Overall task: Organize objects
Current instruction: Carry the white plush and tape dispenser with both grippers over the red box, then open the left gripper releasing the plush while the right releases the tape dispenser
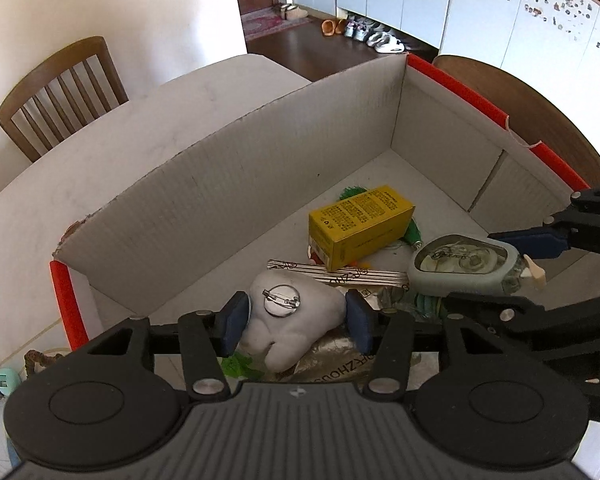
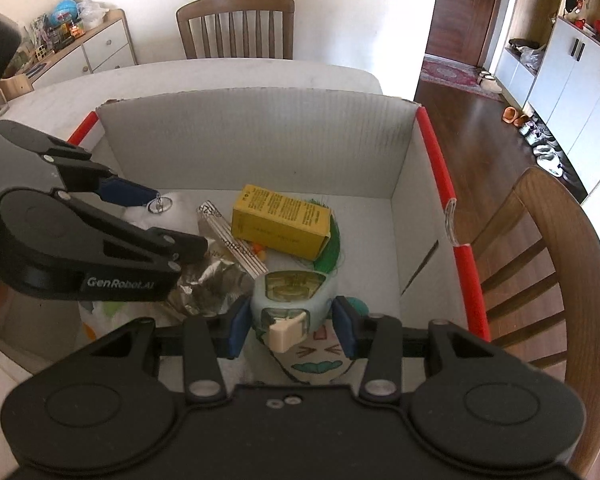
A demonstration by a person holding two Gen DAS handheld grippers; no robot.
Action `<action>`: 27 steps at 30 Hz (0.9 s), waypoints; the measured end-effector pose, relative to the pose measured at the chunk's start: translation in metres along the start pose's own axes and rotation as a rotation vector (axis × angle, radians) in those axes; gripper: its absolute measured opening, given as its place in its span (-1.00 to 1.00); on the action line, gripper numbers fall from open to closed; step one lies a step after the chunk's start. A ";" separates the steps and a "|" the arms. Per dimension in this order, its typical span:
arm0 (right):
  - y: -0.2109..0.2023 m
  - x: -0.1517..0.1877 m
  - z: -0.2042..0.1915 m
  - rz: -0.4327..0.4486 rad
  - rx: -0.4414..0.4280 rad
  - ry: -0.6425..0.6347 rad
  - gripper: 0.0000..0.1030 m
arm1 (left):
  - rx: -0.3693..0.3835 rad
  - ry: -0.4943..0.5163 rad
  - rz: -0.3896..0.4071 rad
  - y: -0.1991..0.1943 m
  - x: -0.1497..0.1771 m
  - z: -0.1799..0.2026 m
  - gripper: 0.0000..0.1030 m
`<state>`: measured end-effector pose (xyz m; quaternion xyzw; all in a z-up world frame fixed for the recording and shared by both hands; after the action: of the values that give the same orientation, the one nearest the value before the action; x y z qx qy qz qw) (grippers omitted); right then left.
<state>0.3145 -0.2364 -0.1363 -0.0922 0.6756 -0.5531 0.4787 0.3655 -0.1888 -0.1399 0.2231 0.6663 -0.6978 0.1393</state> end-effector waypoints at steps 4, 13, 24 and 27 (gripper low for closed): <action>-0.002 0.001 0.000 0.002 0.004 0.003 -0.17 | -0.003 -0.021 0.000 0.000 -0.001 -0.004 0.39; -0.020 0.002 -0.006 0.038 0.006 -0.001 0.03 | 0.011 -0.033 0.024 -0.014 0.007 -0.003 0.41; -0.055 0.002 -0.009 0.110 0.007 0.022 0.10 | 0.032 -0.068 0.103 -0.060 0.016 -0.010 0.41; -0.066 0.002 -0.012 0.134 0.002 0.029 0.12 | 0.041 -0.077 0.131 -0.076 0.019 -0.010 0.41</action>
<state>0.2781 -0.2545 -0.0831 -0.0383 0.6866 -0.5217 0.5050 0.3133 -0.1713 -0.0837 0.2421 0.6299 -0.7088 0.2053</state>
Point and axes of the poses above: each gripper's, at about its wrist camera, not at the fingertips, and y roughly the way its jaws point, z to its right, x to its underside, the point moved 3 cm from there along y, roughly the way its jaws point, and after that the axes turned 10 degrees about -y, right-handed, at the moved point
